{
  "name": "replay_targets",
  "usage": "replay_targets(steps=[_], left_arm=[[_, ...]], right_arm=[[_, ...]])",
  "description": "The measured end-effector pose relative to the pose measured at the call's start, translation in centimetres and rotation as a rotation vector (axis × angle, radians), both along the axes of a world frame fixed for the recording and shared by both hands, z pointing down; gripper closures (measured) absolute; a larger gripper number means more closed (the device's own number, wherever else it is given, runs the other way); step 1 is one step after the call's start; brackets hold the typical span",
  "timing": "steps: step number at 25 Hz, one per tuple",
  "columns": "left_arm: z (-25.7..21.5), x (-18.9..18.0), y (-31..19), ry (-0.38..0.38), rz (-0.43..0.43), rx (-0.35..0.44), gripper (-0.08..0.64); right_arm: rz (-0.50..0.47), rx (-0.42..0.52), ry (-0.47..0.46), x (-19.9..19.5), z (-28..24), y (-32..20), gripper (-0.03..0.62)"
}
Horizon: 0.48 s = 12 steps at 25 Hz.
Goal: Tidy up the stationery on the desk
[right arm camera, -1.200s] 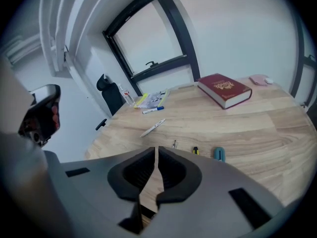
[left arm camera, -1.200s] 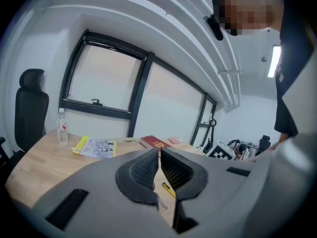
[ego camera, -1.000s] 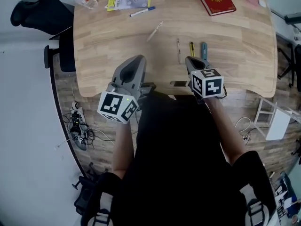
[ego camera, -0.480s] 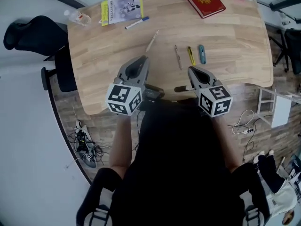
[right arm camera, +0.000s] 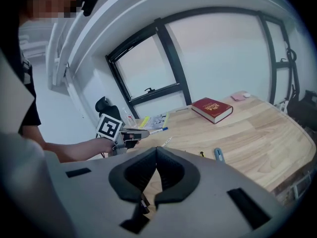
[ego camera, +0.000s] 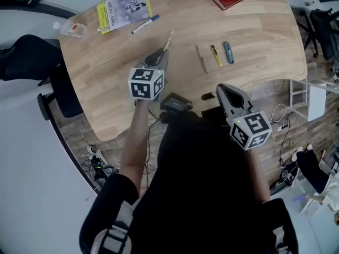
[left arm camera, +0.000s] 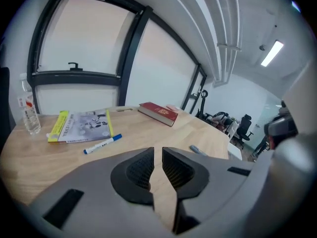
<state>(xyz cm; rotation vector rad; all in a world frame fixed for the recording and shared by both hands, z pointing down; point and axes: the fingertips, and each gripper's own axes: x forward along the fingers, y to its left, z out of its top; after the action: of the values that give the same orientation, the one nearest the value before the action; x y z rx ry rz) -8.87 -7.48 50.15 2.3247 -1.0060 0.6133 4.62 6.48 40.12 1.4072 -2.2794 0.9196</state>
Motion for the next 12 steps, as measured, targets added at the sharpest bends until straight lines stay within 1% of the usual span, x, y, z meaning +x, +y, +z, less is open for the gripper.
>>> replay_targets(steps=[5,6,8,12], left_arm=[[4.5,0.3,-2.0,-0.067,0.019,-0.059,0.515],[5.2,0.5,-2.3,-0.076,0.023,-0.071,0.504],[6.6,1.0,-2.6,-0.094,0.034,-0.091,0.449],[9.8,1.7,-2.6,-0.178,0.051,-0.123,0.422]], right_arm=[[0.046,-0.044,0.015,0.5,0.9,0.9,0.571],[0.051,-0.051,0.019,0.6,1.1,1.1,0.572],[0.058,-0.064,0.025,0.8,1.2,1.3,0.571],[0.069,-0.074,0.047,1.2,1.1,1.4,0.571]])
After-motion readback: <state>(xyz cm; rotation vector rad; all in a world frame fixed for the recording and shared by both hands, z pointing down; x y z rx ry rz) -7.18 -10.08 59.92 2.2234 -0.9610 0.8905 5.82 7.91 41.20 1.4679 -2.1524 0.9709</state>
